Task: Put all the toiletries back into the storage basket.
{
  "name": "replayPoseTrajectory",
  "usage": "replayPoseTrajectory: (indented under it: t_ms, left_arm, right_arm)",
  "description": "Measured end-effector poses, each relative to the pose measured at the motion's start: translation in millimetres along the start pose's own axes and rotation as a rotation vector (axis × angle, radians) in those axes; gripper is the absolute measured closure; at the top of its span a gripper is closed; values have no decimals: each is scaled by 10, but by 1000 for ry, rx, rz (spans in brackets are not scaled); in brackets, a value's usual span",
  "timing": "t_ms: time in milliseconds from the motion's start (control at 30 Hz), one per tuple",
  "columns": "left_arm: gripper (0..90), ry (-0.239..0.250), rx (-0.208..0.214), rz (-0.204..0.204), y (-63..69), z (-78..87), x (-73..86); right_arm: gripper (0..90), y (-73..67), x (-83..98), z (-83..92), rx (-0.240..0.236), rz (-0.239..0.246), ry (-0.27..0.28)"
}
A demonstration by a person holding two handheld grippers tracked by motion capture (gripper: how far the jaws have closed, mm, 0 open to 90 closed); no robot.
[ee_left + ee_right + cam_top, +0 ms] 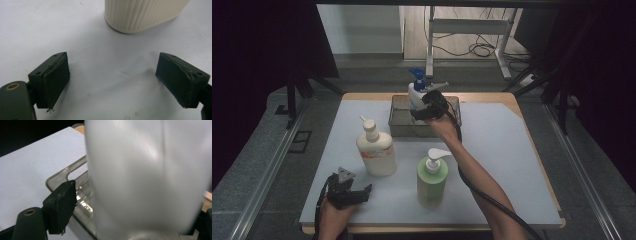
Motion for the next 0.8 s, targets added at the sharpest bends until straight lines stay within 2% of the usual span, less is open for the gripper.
replayPoseTrajectory:
  t_ms: [267,333,433,467,700,733,767,800]
  left_arm:
    - [115,0,0,-2,-2,0,0]
    - [115,-1,0,-2,-2,1,1]
    - [115,-1,0,-1,0,1,1]
    - [115,-1,-1,-2,-2,1,1]
    - [115,-2,0,-5,-3,2,2]
    - [115,-2,0,-5,-3,2,2]
    - [115,-3,-1,-5,-4,3,2]
    - [115,-3,0,-6,-4,3,3]
  right_arm:
    - [210,0,115,76,-20,0,-10]
    - [246,11,180,102,-8,14,-23]
    - [276,19,217,123,-13,7,-20]
    - [319,31,262,148,-23,-2,-22]
    - [472,111,410,207,-39,-31,-44]
    - [472,111,410,207,-39,-31,-44]
    - [540,139,454,225,-57,-43,-53]
    - [567,156,469,231,-55,-44,-55]
Point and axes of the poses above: each handheld gripper's, and its own axes: z roughly backward along the jaws, x roughly out of its underside, y roughly to its right, the point moved 7 cm from there along -z, roughly forward along the jaws, and after that the axes turned 5 degrees about -z, right-handed, at the moved point
